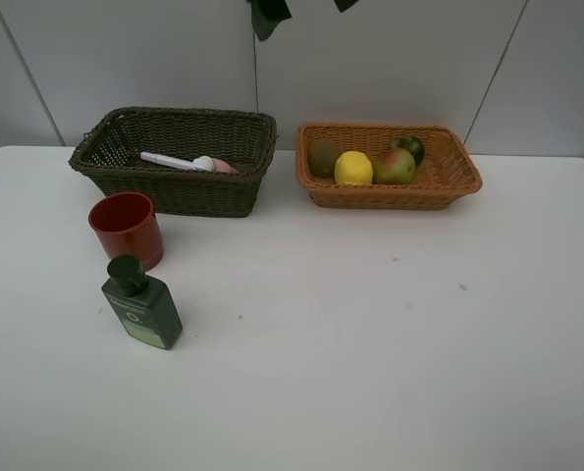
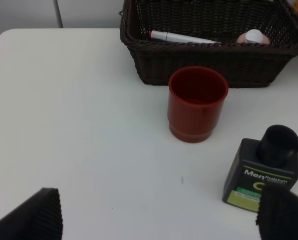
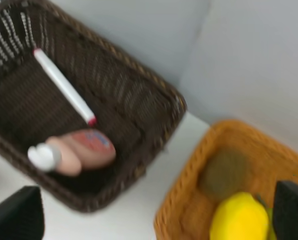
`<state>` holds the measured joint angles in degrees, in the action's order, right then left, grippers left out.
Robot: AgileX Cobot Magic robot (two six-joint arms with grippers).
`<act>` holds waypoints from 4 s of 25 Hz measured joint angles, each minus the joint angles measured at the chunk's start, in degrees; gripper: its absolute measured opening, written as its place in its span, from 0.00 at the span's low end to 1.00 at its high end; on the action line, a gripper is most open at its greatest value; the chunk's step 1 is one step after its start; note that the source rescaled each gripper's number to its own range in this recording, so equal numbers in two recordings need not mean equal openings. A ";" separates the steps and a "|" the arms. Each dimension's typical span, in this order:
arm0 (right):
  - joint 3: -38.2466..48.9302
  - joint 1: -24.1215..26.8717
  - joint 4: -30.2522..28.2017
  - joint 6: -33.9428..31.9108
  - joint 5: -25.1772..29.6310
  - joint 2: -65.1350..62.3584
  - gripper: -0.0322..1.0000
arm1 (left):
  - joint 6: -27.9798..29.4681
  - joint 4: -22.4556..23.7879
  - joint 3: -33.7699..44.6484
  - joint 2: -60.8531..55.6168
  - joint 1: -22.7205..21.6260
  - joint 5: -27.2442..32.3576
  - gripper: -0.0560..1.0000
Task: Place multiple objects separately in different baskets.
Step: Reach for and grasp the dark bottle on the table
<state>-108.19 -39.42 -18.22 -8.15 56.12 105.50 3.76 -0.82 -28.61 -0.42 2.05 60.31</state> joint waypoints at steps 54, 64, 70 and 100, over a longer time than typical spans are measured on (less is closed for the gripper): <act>78.02 -7.38 13.13 4.93 5.25 -91.45 1.00 | 0.00 0.00 0.00 0.00 0.00 0.00 1.00; 78.02 -6.43 13.13 4.88 5.06 -92.81 1.00 | 0.00 0.00 0.00 0.00 0.00 0.00 1.00; 78.02 5.76 13.13 4.88 5.11 -102.15 1.00 | 0.00 0.00 0.00 0.00 0.00 0.00 1.00; 78.02 38.22 13.13 4.94 5.11 -105.67 1.00 | 0.00 0.00 0.00 0.00 0.00 0.00 1.00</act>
<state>-30.17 -1.20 -5.10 -3.21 61.22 -0.17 3.76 -0.82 -28.61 -0.42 2.05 60.31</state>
